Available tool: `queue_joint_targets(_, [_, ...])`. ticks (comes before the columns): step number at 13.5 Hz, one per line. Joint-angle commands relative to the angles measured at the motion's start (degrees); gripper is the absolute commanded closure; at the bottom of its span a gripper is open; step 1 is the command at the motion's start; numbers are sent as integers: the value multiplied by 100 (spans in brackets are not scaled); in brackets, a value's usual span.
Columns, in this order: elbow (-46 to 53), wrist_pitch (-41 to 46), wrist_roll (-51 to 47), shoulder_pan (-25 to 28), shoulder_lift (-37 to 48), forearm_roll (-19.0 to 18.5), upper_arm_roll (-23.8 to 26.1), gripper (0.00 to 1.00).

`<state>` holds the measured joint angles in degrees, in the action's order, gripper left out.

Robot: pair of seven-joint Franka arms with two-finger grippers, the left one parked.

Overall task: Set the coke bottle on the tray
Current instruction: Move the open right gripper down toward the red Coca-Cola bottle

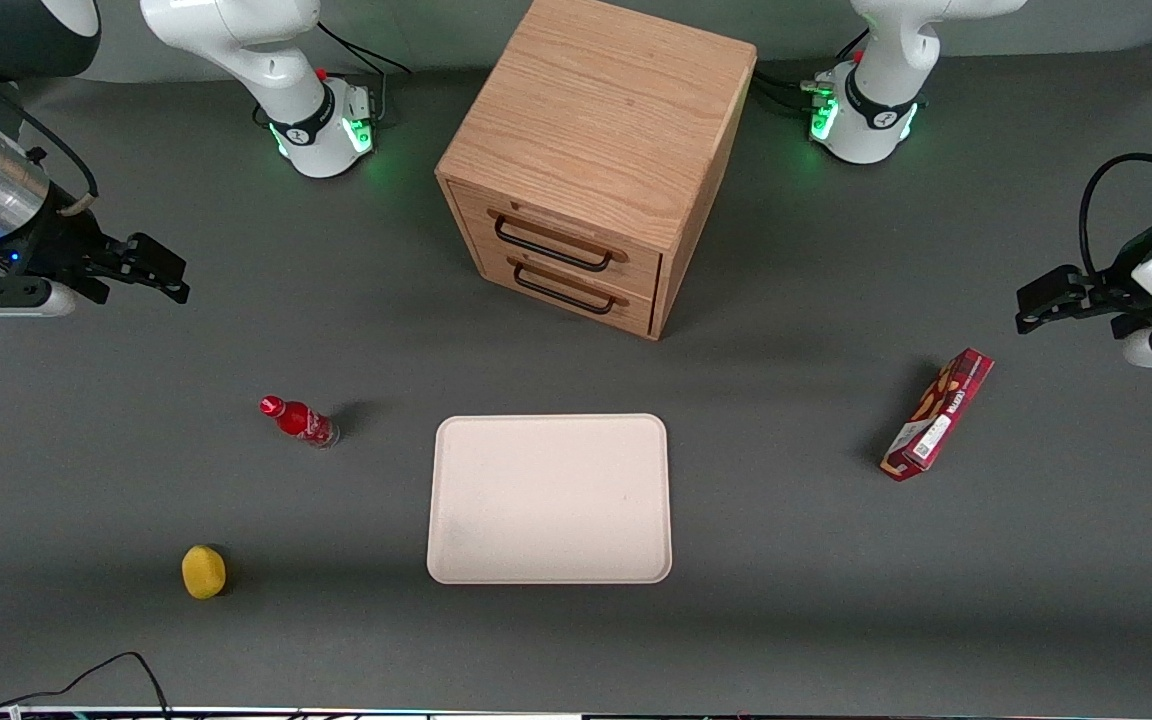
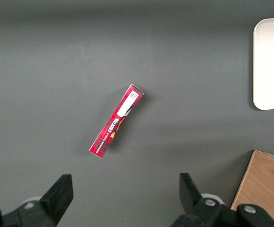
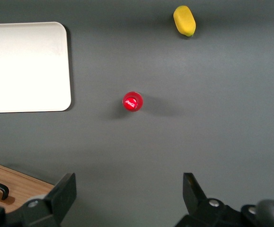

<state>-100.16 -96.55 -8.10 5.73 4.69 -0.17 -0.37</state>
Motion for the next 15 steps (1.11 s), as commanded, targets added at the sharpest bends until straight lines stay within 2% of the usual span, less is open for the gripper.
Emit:
queue_joint_targets(1, [321,241,124,-36,-135,131,-43,0])
queue_joint_targets(5, [444,268,98,-54,-390,131,-25,0])
queue_joint_targets(8, [366,67,124,-80,-732,333,-7,0])
queue_joint_targets(15, [-1452,-2278,238,-72,-733,324,19,0])
